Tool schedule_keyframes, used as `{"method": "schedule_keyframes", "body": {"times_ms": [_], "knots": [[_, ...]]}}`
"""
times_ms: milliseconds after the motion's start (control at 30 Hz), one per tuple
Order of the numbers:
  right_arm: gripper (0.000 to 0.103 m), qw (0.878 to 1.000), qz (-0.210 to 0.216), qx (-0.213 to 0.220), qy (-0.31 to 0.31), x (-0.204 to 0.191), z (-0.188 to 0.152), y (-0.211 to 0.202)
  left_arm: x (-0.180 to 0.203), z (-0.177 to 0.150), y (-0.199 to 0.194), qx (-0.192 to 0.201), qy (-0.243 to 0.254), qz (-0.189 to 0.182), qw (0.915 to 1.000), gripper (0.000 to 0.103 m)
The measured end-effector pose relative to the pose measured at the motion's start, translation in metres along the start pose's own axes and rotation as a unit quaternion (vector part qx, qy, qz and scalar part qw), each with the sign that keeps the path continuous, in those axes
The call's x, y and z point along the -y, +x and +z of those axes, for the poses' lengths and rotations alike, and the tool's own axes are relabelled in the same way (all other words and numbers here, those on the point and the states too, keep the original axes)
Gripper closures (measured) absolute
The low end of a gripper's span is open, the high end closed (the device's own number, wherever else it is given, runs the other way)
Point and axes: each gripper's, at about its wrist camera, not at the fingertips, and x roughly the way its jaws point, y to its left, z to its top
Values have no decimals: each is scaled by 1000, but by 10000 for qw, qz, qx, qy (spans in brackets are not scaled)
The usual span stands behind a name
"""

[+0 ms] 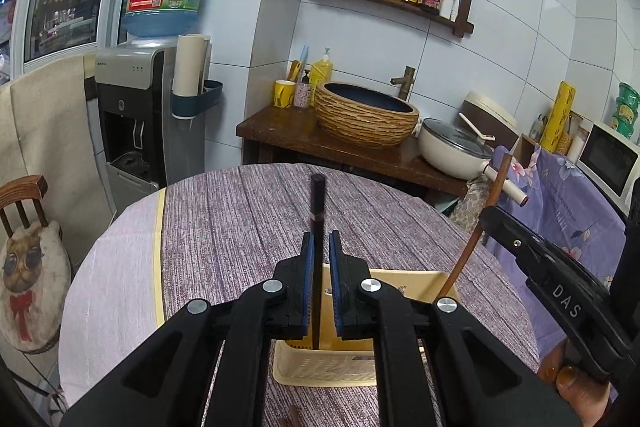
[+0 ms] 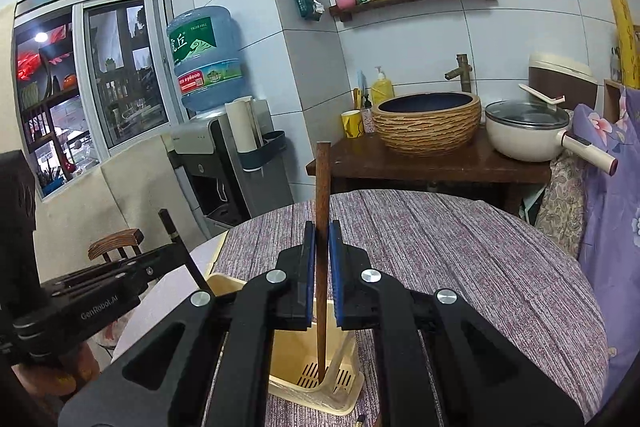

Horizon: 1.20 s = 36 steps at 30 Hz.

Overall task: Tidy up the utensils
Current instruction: 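Open the left tool while the right tool opens, releasing both chopsticks in the holder, then move both tools back down toward the remaining chopsticks on the table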

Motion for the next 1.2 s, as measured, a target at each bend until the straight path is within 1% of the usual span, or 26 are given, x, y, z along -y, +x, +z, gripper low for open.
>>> {"method": "schedule_keyframes", "body": {"times_ms": [33, 67, 100, 133, 167, 200, 233, 267, 300, 333, 367, 400, 433, 467, 500, 600, 667, 767, 833, 933, 1067, 1200], "knots": [[95, 10000, -6, 1, 10, 1, 0, 0, 1, -1, 0, 17, 25, 16, 10000, 87], [93, 10000, -10, -11, 20, 1, -1, 0, 2, -1, -3, 52, 47, 18, 10000, 73], [89, 10000, 2, -34, 51, 2, -3, 0, 2, -1, -5, 98, 51, 8, 9999, 61], [85, 10000, -3, -47, 83, 4, -4, 0, 2, -3, -6, 144, 42, -5, 9999, 56], [73, 9999, -10, -41, 128, 5, -6, -1, 2, -4, -10, 195, 32, -19, 9998, 53], [65, 9998, -17, -16, 174, 7, -7, -4, 2, -5, -12, 219, 42, -29, 9997, 51], [64, 9998, -45, 7, 187, 8, -9, -7, 2, -7, -14, 232, 59, -38, 9997, 50], [64, 9998, -77, 19, 173, 8, -11, -11, 2, -10, -18, 245, 73, -41, 9997, 45], [64, 9998, -85, 14, 158, 8, -13, -15, 2, -12, -21, 257, 76, -29, 9996, 39], [64, 9999, -82, 7, 151, 8, -15, -20, 1, -17, -26, 283, 72, -2, 9996, 35], [62, 9999, -90, 1, 143, 7, -17, -24, 0, -21, -29, 302, 70, 22, 9995, 29], [57, 9999, -122, -13, 108, 6, -22, -30, -2, -26, -35, 325, 67, 69, 9994, 26], [55, 9998, -155, -33, 74, 6, -26, -35, -3, -31, -39, 338, 63, 121, 9993, 24], [52, 9998, -196, -66, 32, 5, -31, -41, -4, -35, -42, 333, 61, 184, 9993, 20], [51, 9997, -242, -104, -22, 4, -37, -46, -7, -42, -47, 313, 63, 238, 9992, 16], [49, 9986, -395, -300, -178, 2, -57, -58, -15, -59, -53, 190, 22, 385, 9991, 14], [48, 9978, -444, -479, -151, 4, -69, -62, -22, -74, -55, 30, -9, 545, 9985, 14], [48, 9944, -589, -874, -49, 11, -95, -63, -34, -95, -54, -233, -103, 773, 9967, 14], [48, 9913, -645, -1149, 4, 16, -113, -61, -42, -108, -53, -429, -173, 832, 9955, 14], [48, 9864, -679, -1496, 75, 21, -137, -59, -51, -125, -52, -600, -217, 972, 9932, 14], [48, 9806, -724, -1817, 121, 24, -163, -55, -60, -146, -49, -888, -331, 1003, 9904, 15], [48, 9772, -724, -1995, 80, 21, -180, -56, -62, -158, -49, -965, -319, 1051, 9893, 15]]}}
